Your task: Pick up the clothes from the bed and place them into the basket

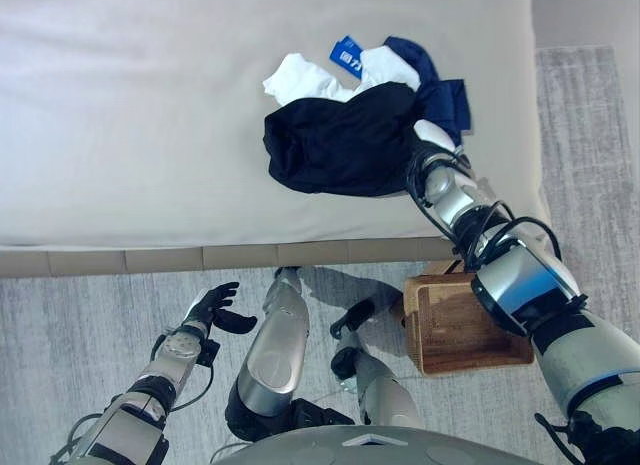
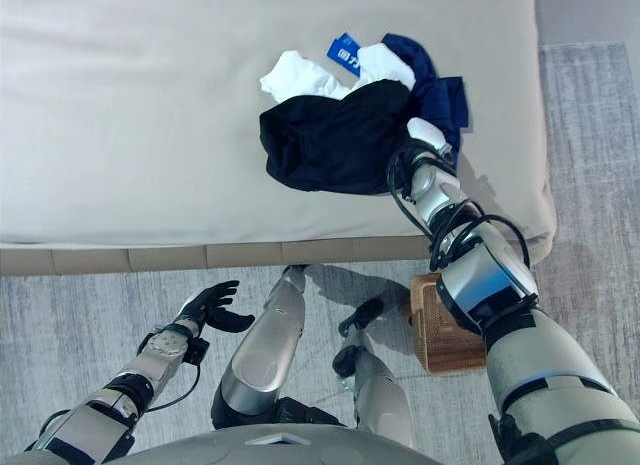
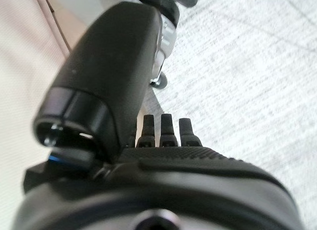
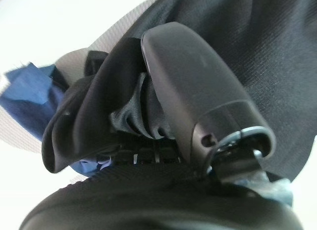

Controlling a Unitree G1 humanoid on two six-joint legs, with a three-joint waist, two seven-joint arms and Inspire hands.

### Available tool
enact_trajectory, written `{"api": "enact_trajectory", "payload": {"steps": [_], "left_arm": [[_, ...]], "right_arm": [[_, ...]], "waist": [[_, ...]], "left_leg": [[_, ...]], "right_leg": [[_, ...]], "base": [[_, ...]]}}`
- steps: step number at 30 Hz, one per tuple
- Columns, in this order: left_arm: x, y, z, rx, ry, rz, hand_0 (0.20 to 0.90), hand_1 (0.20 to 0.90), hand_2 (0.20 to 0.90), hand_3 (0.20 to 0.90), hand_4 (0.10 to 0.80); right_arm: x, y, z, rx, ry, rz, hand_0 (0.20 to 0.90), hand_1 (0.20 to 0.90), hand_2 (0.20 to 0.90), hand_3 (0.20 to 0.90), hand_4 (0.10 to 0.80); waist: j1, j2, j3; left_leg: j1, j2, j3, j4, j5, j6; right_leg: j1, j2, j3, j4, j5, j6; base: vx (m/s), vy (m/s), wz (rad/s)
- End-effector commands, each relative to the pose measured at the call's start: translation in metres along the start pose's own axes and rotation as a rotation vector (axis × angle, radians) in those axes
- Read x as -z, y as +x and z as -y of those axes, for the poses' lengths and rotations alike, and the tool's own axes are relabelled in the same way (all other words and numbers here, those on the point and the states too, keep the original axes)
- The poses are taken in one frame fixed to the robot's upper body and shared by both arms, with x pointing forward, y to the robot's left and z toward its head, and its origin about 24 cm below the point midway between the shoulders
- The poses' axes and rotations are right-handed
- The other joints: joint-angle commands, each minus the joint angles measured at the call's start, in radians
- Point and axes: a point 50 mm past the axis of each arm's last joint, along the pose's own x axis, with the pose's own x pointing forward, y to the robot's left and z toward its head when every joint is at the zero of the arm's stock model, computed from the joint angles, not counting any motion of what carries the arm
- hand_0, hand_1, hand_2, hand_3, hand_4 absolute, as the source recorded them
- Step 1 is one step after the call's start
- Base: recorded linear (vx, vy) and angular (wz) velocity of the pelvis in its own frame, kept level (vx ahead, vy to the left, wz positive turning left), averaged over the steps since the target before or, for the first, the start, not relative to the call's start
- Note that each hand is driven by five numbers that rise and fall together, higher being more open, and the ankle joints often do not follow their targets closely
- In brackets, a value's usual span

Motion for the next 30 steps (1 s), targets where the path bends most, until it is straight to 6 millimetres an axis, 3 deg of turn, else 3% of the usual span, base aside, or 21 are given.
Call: {"api": "enact_trajectory", "payload": {"steps": [1, 5, 8, 12, 13, 16, 19, 22, 30], "left_arm": [[0.012, -0.010, 0.010, 0.036, -0.005, 0.024, 0.900, 0.900, 0.900, 0.900, 0.800], [0.010, -0.011, 0.010, 0.028, -0.011, 0.040, 0.900, 0.900, 0.900, 0.900, 0.800], [0.009, -0.011, 0.013, 0.008, -0.026, 0.055, 0.900, 0.900, 0.900, 0.900, 0.800], [0.013, -0.012, 0.015, -0.026, -0.024, 0.045, 0.900, 0.900, 0.900, 0.900, 0.800], [0.012, -0.012, 0.014, -0.033, -0.017, 0.046, 0.900, 0.900, 0.900, 0.900, 0.800], [0.017, -0.012, 0.014, -0.042, -0.007, 0.022, 0.900, 0.900, 0.900, 0.900, 0.800], [0.028, -0.014, 0.014, -0.050, 0.021, -0.030, 0.900, 0.900, 0.900, 0.900, 0.800], [0.043, -0.019, 0.017, -0.038, 0.045, -0.095, 0.900, 0.900, 0.900, 0.900, 0.800], [0.064, -0.025, 0.029, 0.024, 0.087, -0.216, 0.900, 0.900, 0.900, 0.900, 0.800]], "right_arm": [[-0.041, 0.000, 0.026, 0.060, 0.015, 0.138, 0.300, 0.300, 0.300, 0.200, 0.100], [-0.060, -0.004, 0.042, 0.197, 0.126, 0.244, 0.300, 0.300, 0.300, 0.200, 0.100], [-0.088, -0.017, 0.071, 0.414, 0.299, 0.427, 0.300, 0.300, 0.300, 0.200, 0.100], [-0.119, -0.051, 0.110, 0.709, 0.423, 0.635, 0.300, 0.300, 0.300, 0.200, 0.100], [-0.122, -0.058, 0.120, 0.768, 0.433, 0.673, 0.300, 0.300, 0.300, 0.200, 0.100], [-0.128, -0.080, 0.145, 0.912, 0.464, 0.751, 0.300, 0.300, 0.300, 0.200, 0.100], [-0.119, -0.108, 0.171, 1.056, 0.482, 0.810, 0.300, 0.300, 0.300, 0.200, 0.100], [-0.103, -0.120, 0.182, 1.104, 0.479, 0.816, 0.300, 0.300, 0.300, 0.200, 0.100], [-0.059, -0.133, 0.203, 1.188, 0.456, 0.736, 0.300, 0.300, 0.300, 0.200, 0.100]], "waist": [[0.041, 0.018, 0.013], [0.037, 0.016, 0.013], [0.015, -0.005, 0.013], [-0.021, -0.035, 0.013], [-0.033, -0.044, 0.013], [-0.050, -0.049, 0.013], [-0.089, -0.054, -0.004], [-0.137, -0.053, -0.079], [-0.247, -0.026, -0.253]], "left_leg": [[-0.087, -0.055, 0.037, 0.118, -0.113, 0.127], [-0.122, -0.056, 0.027, 0.125, -0.112, 0.127], [-0.106, -0.045, 0.033, 0.094, -0.112, 0.123], [-0.031, -0.019, 0.061, 0.040, -0.118, 0.118], [-0.033, -0.025, 0.069, 0.030, -0.086, 0.121], [0.047, -0.014, 0.097, -0.001, -0.094, 0.122], [0.179, -0.003, 0.139, -0.048, -0.109, 0.125], [0.257, 0.005, 0.170, -0.089, -0.115, 0.126], [0.418, 0.016, 0.244, -0.186, -0.115, 0.127]], "right_leg": [[-0.080, -0.061, 0.012, 0.193, -0.012, 0.028], [-0.120, -0.053, 0.016, 0.205, -0.013, 0.032], [-0.119, -0.036, 0.036, 0.184, -0.007, 0.036], [-0.083, -0.019, 0.076, 0.157, -0.008, 0.036], [-0.087, -0.025, 0.073, 0.144, 0.013, 0.029], [-0.036, -0.020, 0.103, 0.125, 0.005, 0.029], [0.054, -0.013, 0.150, 0.094, -0.012, 0.029], [0.101, -0.012, 0.169, 0.065, -0.016, 0.029], [0.195, -0.004, 0.225, 0.014, -0.024, 0.024]], "base": [[-0.042, 0.042, -0.01], [-0.041, 0.020, -0.04], [-0.042, -0.010, -0.03], [-0.038, -0.012, -0.11], [-0.093, 0.021, -0.27], [-0.019, 0.008, -0.21], [0.083, 0.007, -0.36], [0.154, 0.041, -0.31], [0.147, 0.021, -0.28]]}}
